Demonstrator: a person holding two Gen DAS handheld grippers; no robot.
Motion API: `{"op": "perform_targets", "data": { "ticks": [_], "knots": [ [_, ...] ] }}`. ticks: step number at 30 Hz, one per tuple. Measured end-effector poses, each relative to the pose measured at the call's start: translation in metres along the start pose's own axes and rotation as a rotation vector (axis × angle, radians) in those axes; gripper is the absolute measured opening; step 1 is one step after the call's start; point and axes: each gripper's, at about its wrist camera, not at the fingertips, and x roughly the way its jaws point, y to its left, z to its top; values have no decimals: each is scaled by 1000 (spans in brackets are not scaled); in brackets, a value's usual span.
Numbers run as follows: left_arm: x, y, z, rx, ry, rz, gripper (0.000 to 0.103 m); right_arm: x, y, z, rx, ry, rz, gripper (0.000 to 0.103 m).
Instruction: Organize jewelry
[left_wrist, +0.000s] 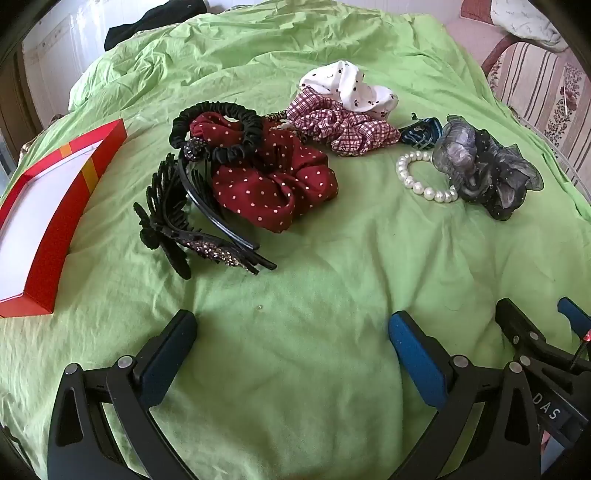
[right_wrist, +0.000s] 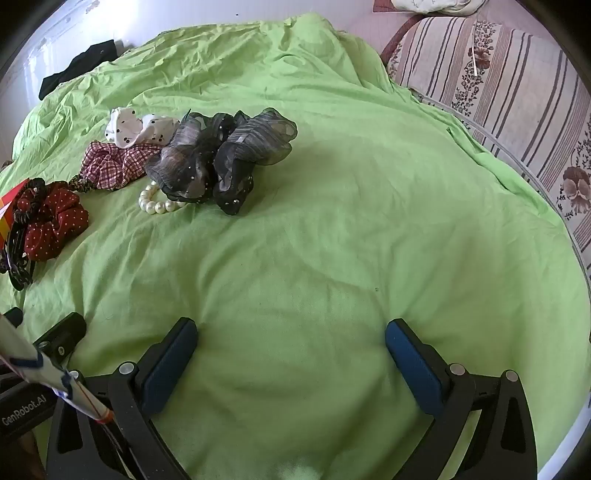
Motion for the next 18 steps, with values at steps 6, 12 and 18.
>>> {"op": "perform_targets", "data": {
  "ticks": [6,12,18],
  "knots": [
    [-2,-5,-3,22,15,17,103,0,0,0,-2,-6,-3,103],
    [-17,-2,-9,43,-1,-29,103,-1,1,0,-5,-7,-10,103],
    [-50,-1,-25,94,-72,8,103,-5,-1,-1,-5,-9,-20,103]
  ]
}}
